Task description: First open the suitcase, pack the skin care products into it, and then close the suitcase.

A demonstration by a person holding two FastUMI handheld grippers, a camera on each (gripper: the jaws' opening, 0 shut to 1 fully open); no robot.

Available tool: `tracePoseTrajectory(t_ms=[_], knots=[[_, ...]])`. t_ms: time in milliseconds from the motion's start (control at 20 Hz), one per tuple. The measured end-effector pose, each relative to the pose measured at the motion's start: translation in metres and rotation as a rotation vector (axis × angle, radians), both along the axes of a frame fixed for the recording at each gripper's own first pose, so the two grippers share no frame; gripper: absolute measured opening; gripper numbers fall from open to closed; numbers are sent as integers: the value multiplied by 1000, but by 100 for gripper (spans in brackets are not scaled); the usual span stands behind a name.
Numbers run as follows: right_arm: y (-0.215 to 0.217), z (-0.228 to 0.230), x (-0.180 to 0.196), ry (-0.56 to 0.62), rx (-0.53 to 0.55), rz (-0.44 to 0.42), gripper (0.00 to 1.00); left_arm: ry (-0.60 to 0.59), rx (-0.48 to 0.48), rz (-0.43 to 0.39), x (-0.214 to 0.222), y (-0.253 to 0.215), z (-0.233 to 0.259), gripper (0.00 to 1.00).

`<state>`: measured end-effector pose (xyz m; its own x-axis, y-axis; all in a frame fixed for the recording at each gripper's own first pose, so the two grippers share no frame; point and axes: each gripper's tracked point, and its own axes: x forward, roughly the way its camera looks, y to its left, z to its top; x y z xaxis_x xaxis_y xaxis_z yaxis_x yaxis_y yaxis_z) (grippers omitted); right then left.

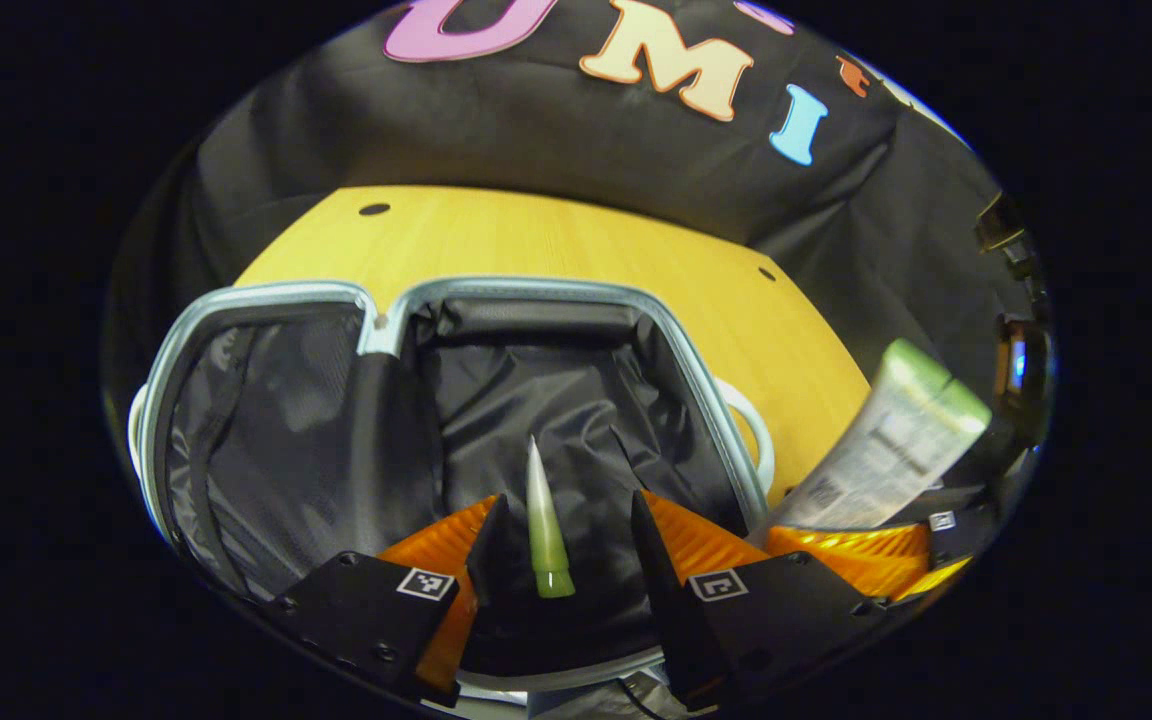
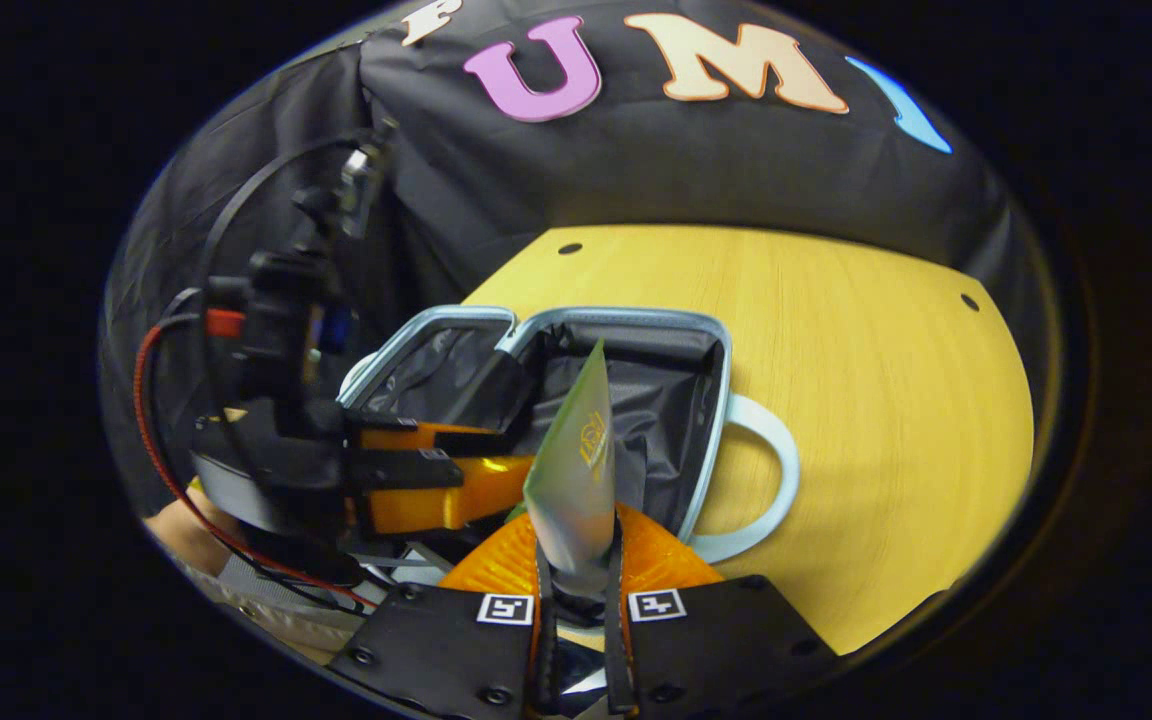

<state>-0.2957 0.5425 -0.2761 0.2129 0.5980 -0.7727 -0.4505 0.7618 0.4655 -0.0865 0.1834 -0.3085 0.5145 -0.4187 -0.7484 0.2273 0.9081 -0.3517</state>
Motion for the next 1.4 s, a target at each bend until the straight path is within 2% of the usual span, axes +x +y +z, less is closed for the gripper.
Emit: tracePoseTrajectory(t_ms=[50,100,250,450,500,550,600,750,800,850,1200,1400], knots=[[2,-7,-3,28,-10,4,20,-6,1,20,1,8,4,74],[5,-12,-4,44,-20,6,20,-26,-15,37,4,14,10,71],[8,-23,-7,51,-66,-3,21,-82,-24,99,7,43,30,75],[8,-24,-12,54,-61,-19,33,-109,47,216,12,108,32,80],[8,-20,-9,35,-43,-31,31,-120,56,253,13,125,34,82],[11,-14,-5,11,-25,-39,34,-127,55,283,14,139,34,90],[21,-8,0,-15,-6,-41,45,-129,55,311,15,152,33,94],[38,14,8,-82,65,-52,100,-142,94,381,12,199,33,94],[44,20,11,-107,87,-57,93,-152,110,403,13,213,35,94],[47,27,16,-132,104,-63,98,-157,127,422,14,226,35,94],[36,40,33,-175,114,-139,98,-164,246,543,22,322,32,94],[8,43,41,-191,79,-177,98,-114,288,589,30,367,6,94]])
